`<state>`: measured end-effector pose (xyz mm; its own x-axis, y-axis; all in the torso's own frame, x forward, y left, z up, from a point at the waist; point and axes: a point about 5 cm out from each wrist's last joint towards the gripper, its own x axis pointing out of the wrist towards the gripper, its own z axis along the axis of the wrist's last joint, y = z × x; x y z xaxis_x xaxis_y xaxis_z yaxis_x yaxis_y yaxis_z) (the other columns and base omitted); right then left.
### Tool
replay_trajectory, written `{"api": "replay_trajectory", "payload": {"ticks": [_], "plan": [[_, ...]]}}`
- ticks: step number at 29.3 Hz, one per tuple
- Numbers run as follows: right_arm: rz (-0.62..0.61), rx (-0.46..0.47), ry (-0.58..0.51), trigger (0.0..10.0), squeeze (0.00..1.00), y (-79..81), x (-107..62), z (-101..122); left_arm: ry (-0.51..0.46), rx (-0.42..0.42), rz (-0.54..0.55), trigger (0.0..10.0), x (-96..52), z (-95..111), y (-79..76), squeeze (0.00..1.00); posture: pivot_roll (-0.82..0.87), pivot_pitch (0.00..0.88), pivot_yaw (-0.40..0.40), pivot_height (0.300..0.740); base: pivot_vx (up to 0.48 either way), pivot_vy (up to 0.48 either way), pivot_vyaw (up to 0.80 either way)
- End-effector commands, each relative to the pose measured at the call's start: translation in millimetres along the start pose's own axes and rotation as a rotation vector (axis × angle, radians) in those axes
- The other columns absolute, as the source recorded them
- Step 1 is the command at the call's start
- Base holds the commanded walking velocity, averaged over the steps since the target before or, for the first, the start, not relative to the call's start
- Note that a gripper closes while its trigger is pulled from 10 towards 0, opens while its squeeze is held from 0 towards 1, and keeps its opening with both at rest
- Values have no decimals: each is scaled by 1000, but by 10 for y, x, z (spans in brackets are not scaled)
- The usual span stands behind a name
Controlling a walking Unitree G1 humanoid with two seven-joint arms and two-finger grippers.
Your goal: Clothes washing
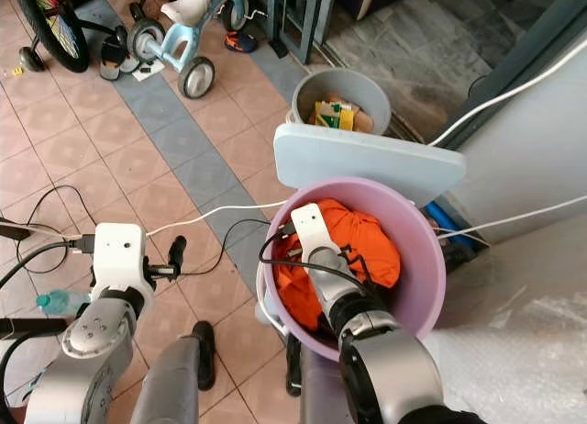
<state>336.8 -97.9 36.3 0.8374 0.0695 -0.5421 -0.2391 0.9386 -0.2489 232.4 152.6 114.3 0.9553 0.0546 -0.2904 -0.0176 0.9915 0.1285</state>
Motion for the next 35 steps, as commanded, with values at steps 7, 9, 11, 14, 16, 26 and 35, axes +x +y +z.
{"api": "replay_trajectory", "payload": {"ticks": [7, 9, 11, 14, 16, 26, 35], "plan": [[-22, 74, 13, 0, 0, -169, 16, 41, 14, -46, 3, 10000, 188, -28, 5, 0, 218, 166, -35, 740, 0, 0, 0], [-8, 80, -14, 0, 0, -209, 19, 109, -6, -30, -15, 10000, 270, -12, -9, 0, 173, 120, -13, 740, 0, 0, 0], [9, 62, -61, 0, 0, -246, 19, 190, -16, -23, -34, 10000, 349, -10, -23, 0, 139, 90, 7, 740, 0, 0, 0], [121, 104, -171, 0, 0, -296, -6, 284, -18, -75, -70, 10000, 457, 16, -103, 0, 81, 41, 37, 740, 0, 0, 0], [125, 109, -255, 0, 0, -418, -46, 318, -38, -69, -97, 10000, 510, 68, -179, 0, 58, 27, 43, 740, 0, 0, 0], [-248, 248, -770, 0, 0, -1052, -803, 576, -108, -131, -97, 10000, 641, 182, -254, 0, -24, 0, 61, 740, 0, 0, 0], [-282, 199, -801, 0, 0, -998, -1055, 593, -141, -196, -152, 10000, 664, 201, -426, 0, -66, 0, 62, 740, -86, 0, 0]]}}
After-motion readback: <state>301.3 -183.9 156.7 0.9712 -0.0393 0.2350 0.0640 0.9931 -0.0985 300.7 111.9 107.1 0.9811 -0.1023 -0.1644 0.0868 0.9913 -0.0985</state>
